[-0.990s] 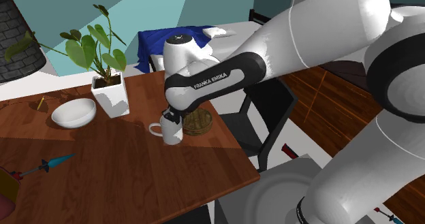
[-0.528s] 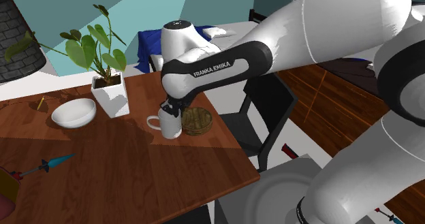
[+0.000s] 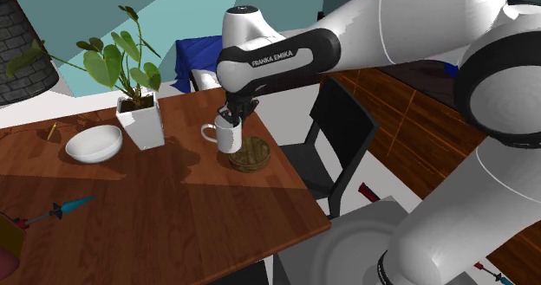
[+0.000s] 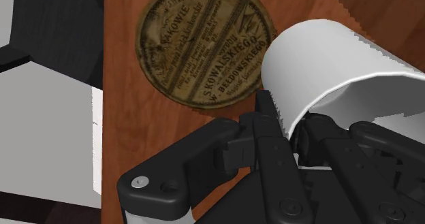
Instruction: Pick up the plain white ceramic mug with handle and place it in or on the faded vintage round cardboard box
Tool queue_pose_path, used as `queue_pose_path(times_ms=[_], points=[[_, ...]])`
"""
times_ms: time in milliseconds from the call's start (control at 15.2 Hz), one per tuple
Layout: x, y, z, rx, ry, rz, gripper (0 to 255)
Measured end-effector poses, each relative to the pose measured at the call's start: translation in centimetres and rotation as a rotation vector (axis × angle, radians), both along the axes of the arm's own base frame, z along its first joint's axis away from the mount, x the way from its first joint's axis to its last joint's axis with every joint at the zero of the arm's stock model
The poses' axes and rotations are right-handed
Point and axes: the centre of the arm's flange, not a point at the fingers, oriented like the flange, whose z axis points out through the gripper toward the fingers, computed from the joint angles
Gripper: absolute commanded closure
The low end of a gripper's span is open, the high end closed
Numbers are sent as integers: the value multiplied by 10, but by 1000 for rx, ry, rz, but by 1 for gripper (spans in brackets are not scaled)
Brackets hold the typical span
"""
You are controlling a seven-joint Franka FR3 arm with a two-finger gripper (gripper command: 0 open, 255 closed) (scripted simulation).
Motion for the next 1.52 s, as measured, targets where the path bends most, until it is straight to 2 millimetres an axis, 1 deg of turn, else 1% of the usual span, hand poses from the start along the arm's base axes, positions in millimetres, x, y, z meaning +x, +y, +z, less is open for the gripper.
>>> queue_pose_path(times_ms=[132, 330, 462, 528, 1518], points=[[18, -15, 4, 0, 0, 0, 255], [49, -43, 9, 0, 0, 0, 255], [57, -51, 11, 0, 0, 0, 255], [59, -52, 7, -1, 0, 1, 255], [60, -53, -72, -1, 0, 1, 255]])
